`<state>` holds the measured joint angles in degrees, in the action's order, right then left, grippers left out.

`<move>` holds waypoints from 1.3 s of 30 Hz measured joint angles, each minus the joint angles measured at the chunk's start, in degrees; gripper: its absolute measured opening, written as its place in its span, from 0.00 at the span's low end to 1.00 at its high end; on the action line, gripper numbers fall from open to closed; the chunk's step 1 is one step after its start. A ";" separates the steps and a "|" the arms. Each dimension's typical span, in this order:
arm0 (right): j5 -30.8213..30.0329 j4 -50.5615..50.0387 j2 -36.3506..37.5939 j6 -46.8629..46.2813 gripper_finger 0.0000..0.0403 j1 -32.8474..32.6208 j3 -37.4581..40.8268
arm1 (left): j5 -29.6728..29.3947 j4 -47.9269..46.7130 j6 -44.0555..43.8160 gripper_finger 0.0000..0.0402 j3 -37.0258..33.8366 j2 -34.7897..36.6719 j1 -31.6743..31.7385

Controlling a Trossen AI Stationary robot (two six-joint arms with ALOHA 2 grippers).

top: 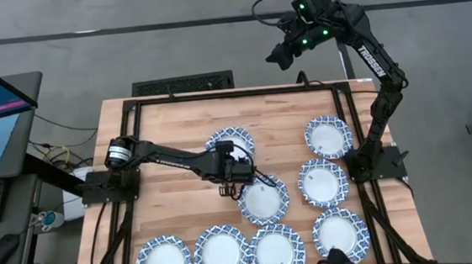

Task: Nest bowls inside each other
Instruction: Stack the blue bowl on top of the blue bowls

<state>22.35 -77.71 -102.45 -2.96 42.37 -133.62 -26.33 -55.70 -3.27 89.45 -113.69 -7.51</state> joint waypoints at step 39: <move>-0.39 0.84 0.00 -0.14 0.57 -0.35 0.00 | 0.81 -30.84 -62.97 0.41 11.70 8.61 -13.13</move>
<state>21.96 -76.87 -102.45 -3.09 42.02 -133.62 -25.52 -86.54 -66.24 101.15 -105.09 -20.64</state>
